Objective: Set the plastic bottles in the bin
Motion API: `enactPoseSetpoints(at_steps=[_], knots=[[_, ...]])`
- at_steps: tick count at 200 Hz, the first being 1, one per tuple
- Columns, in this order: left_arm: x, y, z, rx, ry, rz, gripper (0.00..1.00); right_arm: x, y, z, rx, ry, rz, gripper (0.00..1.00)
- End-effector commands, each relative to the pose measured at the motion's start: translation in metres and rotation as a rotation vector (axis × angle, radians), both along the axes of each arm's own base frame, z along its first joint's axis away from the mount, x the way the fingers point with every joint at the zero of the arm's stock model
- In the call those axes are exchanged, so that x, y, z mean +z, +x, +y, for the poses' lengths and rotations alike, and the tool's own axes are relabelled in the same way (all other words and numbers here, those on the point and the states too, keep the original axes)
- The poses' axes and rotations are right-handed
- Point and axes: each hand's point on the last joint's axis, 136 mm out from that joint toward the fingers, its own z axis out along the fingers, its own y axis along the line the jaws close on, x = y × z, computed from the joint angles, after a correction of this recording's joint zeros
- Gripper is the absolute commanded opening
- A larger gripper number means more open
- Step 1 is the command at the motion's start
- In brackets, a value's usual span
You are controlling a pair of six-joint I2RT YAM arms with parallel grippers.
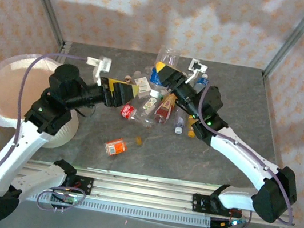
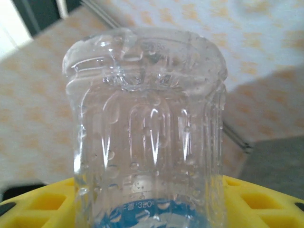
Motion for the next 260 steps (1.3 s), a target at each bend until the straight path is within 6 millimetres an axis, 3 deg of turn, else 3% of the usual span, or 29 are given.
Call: enactPoseSetpoints(at_steps=[1, 34, 67, 92, 127, 151, 188, 204, 230, 260], knots=[[0.028, -0.015, -0.019, -0.137, -0.029, -0.177, 1.0, 0.059, -0.032, -0.001, 0.159, 0.168, -0.102, 0.58], [0.053, -0.021, -0.041, -0.274, -0.105, -0.259, 1.0, 0.066, -0.04, 0.006, 0.237, 0.19, -0.101, 0.59], [0.057, -0.006, -0.05, -0.27, -0.133, -0.249, 0.96, 0.062, -0.049, 0.022, 0.307, 0.142, -0.108, 0.59], [0.059, 0.002, -0.055, -0.275, -0.147, -0.252, 0.87, 0.066, -0.055, 0.029, 0.355, 0.148, -0.117, 0.59], [0.07, -0.003, -0.061, -0.341, -0.174, -0.292, 0.73, 0.065, -0.061, 0.035, 0.39, 0.11, -0.121, 0.59], [0.064, -0.001, -0.064, -0.353, -0.144, -0.279, 0.56, 0.063, -0.066, 0.037, 0.416, 0.077, -0.124, 0.62], [0.061, -0.001, -0.066, -0.365, -0.128, -0.286, 0.41, 0.057, -0.067, 0.039, 0.412, 0.003, -0.101, 0.68], [0.057, 0.001, -0.063, -0.337, -0.095, -0.299, 0.39, 0.05, -0.062, 0.037, 0.371, -0.043, -0.085, 0.76], [0.039, 0.014, -0.052, -0.227, 0.031, -0.262, 0.38, 0.042, -0.049, 0.023, 0.237, -0.108, -0.047, 0.97], [0.013, 0.035, -0.02, -0.003, 0.202, -0.199, 0.35, 0.047, -0.039, -0.002, 0.08, -0.172, -0.07, 0.99]])
